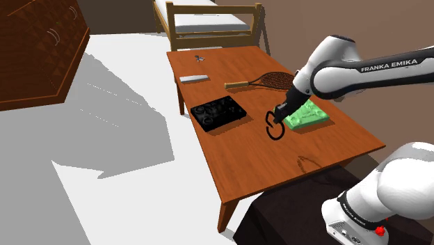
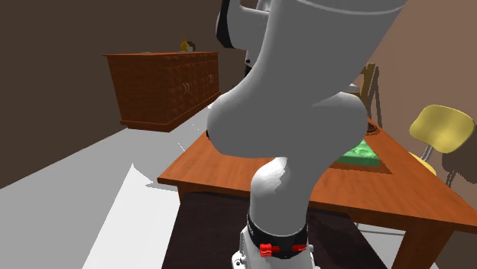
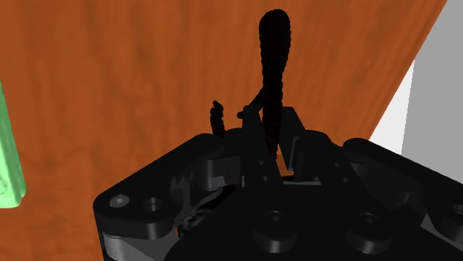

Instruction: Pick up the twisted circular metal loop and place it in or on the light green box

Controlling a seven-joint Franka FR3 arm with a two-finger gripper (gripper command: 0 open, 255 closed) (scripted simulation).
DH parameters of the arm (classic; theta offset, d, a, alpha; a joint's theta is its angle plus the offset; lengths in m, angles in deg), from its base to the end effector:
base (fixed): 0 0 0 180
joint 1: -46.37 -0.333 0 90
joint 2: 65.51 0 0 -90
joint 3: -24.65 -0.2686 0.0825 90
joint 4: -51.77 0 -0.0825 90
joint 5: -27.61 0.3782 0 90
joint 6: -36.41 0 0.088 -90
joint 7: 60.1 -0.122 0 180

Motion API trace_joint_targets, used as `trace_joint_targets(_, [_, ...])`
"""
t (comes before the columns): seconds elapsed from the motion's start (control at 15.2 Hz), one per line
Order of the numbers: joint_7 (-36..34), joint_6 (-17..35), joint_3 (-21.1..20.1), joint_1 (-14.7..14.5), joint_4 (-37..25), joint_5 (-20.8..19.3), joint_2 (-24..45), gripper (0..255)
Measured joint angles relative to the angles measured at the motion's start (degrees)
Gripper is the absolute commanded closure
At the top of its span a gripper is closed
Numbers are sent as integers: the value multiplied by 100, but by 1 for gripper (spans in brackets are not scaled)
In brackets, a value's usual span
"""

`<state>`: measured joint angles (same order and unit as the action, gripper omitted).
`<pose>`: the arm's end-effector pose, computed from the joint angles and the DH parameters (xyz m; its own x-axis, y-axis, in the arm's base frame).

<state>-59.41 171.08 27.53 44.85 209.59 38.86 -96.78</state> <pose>0.3887 -0.0017 0.3384 0.9811 -0.1449 0.1284 -0.1205 -0.9761 -0.1807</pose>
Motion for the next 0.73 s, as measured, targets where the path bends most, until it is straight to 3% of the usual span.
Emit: trace_joint_targets(0.73, [1654, -468, 1357, 691, -922, -444, 710, 255])
